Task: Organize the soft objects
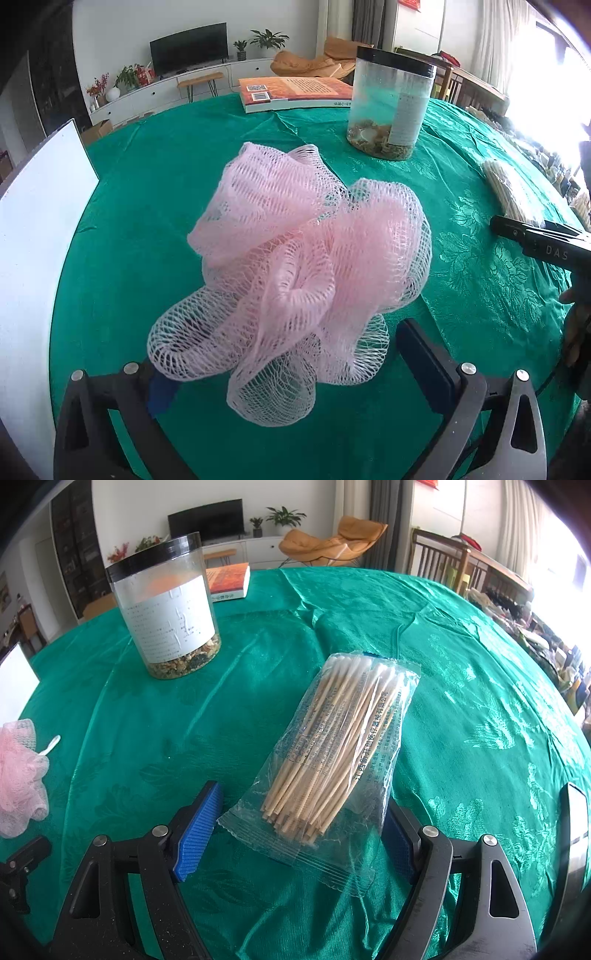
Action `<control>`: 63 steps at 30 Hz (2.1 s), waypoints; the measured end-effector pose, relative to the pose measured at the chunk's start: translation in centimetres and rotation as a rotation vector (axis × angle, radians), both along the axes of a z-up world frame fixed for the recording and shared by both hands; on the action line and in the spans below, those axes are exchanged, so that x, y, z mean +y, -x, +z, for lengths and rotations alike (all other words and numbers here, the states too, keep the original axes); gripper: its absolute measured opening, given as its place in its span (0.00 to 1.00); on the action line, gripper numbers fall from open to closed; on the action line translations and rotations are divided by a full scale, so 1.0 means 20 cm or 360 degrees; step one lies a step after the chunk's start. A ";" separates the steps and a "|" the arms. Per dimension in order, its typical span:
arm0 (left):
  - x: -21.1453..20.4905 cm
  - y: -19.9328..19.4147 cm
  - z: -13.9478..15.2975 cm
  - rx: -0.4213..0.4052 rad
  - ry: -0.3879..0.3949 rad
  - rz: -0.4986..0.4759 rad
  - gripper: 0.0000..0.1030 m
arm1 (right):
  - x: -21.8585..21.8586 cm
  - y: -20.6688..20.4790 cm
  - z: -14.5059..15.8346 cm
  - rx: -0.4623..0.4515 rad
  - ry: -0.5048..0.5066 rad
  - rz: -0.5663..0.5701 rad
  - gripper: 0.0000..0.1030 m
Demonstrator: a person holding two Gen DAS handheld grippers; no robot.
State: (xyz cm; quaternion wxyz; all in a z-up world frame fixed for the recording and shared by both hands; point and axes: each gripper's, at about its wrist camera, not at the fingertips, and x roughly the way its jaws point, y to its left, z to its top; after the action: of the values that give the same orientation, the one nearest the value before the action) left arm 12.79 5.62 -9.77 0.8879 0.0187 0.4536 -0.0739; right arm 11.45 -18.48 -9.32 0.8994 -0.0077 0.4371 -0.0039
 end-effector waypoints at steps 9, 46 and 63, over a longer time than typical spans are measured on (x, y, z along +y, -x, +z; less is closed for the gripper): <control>0.00 0.00 0.00 0.0048 -0.0013 -0.0017 1.00 | 0.00 0.00 0.00 -0.0005 -0.0026 0.0004 0.81; 1.20 0.56 0.87 -0.0332 0.0111 0.0682 0.72 | 1.39 0.13 0.96 0.0028 -0.0564 0.1211 0.29; 1.44 1.01 0.76 -0.0287 -0.0020 0.1265 1.00 | 1.91 0.48 0.74 0.0100 -0.0414 0.1459 0.73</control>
State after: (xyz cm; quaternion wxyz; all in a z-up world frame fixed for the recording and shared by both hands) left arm -7.45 34.37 5.45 0.8834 -0.1463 0.3462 0.2799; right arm 1.82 19.81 5.55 0.7882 -0.0871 0.4124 0.4484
